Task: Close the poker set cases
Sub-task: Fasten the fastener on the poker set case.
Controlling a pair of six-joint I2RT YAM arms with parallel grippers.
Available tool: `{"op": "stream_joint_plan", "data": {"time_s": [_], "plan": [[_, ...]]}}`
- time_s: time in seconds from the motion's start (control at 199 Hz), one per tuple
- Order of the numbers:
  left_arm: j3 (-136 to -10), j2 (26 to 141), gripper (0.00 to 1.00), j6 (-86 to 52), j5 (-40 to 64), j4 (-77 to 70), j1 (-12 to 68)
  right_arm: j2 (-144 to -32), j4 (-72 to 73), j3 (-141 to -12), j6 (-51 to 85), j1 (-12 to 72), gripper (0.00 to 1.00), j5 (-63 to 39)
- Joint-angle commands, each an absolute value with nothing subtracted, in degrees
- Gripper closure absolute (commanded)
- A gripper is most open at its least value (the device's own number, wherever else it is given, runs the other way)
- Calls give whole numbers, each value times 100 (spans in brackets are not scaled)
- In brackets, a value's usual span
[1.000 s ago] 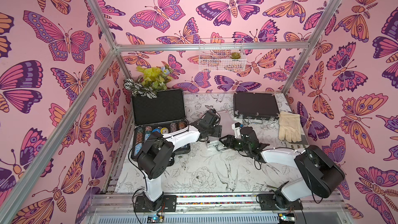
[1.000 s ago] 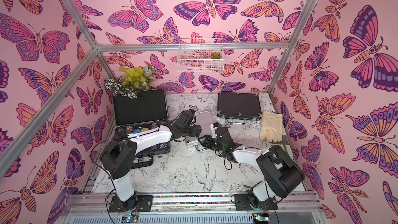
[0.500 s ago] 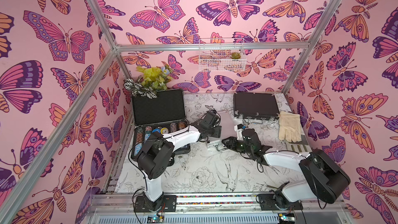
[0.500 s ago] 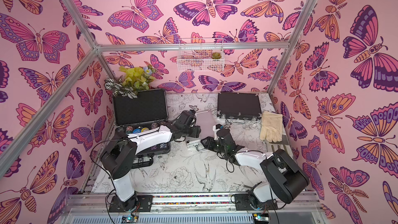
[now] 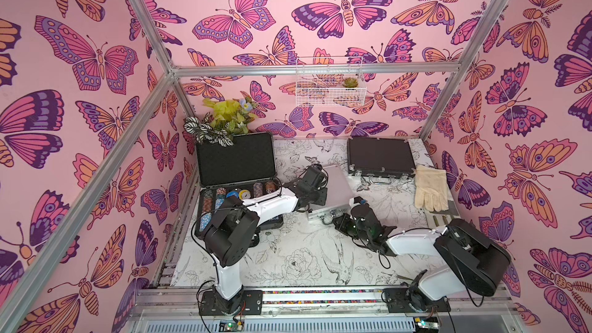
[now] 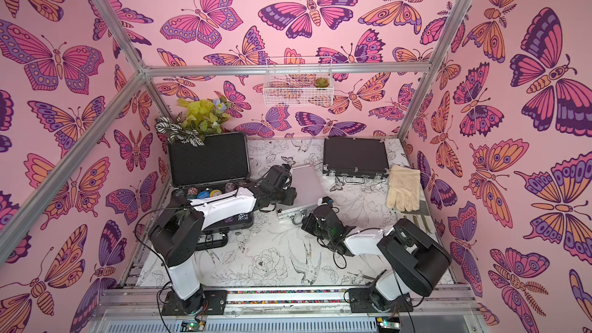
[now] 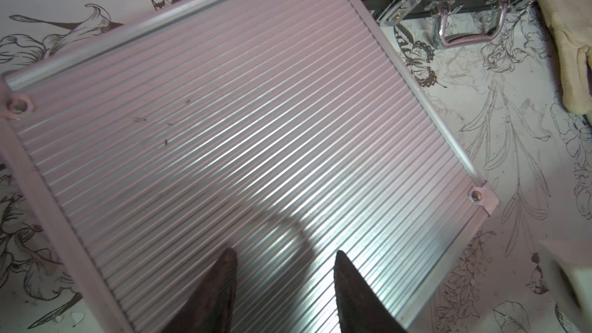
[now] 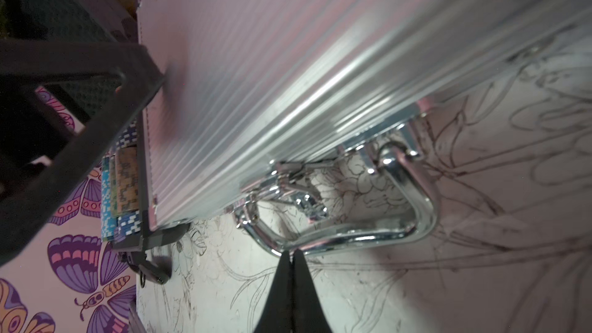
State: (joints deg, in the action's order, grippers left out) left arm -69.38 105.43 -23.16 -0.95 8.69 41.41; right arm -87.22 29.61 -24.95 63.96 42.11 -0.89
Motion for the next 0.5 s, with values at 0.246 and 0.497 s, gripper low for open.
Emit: {"op": "stream_joint_plan", "data": {"time_s": [0.246,0.497], "plan": [[-6614,10778,60,-2320,271,1635,4219,-8769,2779,-2836,6550,4250,100,452],[-6629,10731,59,-2294,246,1639,4206,-8863,2561,-3006,6552,4250,100,466]]}}
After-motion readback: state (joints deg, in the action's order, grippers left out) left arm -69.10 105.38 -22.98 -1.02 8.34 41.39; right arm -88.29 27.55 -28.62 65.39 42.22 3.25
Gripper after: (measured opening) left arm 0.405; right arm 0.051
